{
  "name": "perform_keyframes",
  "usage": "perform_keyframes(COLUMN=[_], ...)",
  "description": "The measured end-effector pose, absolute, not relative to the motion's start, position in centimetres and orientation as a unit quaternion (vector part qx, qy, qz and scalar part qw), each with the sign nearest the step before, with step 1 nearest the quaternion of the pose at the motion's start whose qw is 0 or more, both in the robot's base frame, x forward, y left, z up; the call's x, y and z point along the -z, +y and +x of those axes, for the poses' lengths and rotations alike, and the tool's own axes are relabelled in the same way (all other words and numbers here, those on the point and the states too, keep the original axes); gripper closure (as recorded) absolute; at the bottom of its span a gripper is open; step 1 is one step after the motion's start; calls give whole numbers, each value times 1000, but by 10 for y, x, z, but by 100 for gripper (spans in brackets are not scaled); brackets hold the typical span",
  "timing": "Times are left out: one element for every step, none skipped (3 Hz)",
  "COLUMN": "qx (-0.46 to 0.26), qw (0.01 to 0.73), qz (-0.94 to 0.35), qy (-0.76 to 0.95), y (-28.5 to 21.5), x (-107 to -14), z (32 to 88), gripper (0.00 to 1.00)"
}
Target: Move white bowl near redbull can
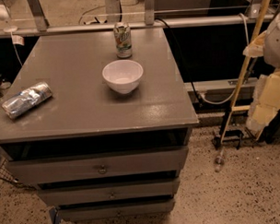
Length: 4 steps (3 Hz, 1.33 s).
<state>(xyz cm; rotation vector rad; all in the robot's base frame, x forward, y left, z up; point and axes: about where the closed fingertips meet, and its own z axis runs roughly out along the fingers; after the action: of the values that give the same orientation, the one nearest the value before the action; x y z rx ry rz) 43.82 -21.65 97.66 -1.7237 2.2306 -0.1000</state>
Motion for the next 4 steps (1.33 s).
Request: perform_keyframes(qx=[35, 33, 19, 9], qw=[160, 180, 215, 233], qz=[-603, -627, -681, -735], qy=[781, 758, 699, 636], y=[-217, -197, -148, -90], x=[-977, -975, -972, -965], z=[438, 447, 472, 497], gripper=[0, 0, 0, 0])
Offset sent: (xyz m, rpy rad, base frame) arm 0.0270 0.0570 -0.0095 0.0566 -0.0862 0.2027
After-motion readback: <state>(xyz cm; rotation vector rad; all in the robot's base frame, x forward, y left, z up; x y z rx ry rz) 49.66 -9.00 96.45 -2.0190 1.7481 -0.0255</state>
